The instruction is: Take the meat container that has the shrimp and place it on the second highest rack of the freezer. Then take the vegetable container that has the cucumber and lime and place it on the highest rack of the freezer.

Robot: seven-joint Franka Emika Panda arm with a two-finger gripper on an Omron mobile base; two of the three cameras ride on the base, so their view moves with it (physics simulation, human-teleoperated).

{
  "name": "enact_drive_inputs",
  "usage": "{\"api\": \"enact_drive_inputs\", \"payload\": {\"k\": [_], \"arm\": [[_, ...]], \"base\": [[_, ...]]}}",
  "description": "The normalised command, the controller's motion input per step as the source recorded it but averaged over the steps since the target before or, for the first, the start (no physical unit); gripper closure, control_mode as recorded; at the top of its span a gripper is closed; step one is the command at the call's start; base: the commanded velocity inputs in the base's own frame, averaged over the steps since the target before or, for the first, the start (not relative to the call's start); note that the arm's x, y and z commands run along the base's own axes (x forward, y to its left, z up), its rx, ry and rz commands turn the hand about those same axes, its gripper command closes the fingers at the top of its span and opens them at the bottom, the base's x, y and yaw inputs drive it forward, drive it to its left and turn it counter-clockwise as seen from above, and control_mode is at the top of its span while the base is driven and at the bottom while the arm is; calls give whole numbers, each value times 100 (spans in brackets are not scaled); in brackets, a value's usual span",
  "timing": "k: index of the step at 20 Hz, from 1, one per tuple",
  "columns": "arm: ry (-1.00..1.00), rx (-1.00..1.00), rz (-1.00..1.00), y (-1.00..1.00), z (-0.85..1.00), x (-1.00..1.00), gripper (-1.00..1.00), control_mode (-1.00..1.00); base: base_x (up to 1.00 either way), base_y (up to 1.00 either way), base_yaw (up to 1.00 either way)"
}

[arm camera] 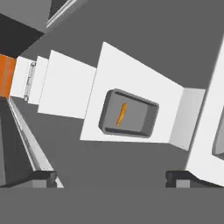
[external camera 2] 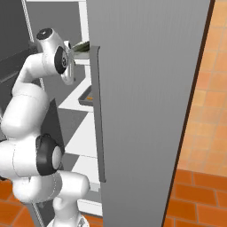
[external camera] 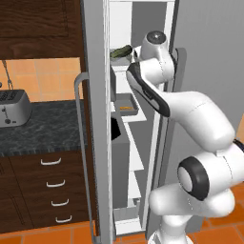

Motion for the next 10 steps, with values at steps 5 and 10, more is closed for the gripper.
{"api": "enact_drive_inputs", "payload": {"k": [5,10], "arm": [[-18,0,7,0,0,-98,-100,-100],[-14,1,5,-5,-5,-100,-100,-100]], "base": [[0,0,0],[0,0,0]]}}
